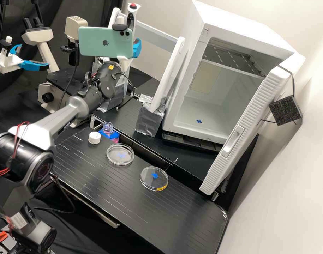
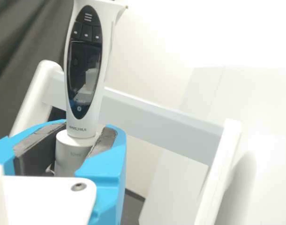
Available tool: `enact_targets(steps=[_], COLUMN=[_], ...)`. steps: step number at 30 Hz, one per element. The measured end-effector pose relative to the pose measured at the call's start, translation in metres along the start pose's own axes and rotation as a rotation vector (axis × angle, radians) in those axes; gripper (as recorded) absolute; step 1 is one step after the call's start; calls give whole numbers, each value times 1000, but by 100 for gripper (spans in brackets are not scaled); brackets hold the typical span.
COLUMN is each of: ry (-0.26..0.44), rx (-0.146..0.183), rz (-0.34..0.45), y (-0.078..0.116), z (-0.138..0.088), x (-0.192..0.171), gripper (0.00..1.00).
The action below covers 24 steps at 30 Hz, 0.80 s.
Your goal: Use the pipette
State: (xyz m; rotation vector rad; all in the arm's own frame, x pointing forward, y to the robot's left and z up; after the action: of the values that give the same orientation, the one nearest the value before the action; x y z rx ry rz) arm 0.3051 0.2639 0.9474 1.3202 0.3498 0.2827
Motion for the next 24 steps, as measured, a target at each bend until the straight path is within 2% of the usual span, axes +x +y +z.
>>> enact_targets(steps=[10,22,24], ry=[-70,-68,-88], rx=[-2,12,39], rz=[13,-40,-50], y=[12,-7,-10], z=[-5,-17,-14], x=[24,46,50], gripper=[0,0,0])
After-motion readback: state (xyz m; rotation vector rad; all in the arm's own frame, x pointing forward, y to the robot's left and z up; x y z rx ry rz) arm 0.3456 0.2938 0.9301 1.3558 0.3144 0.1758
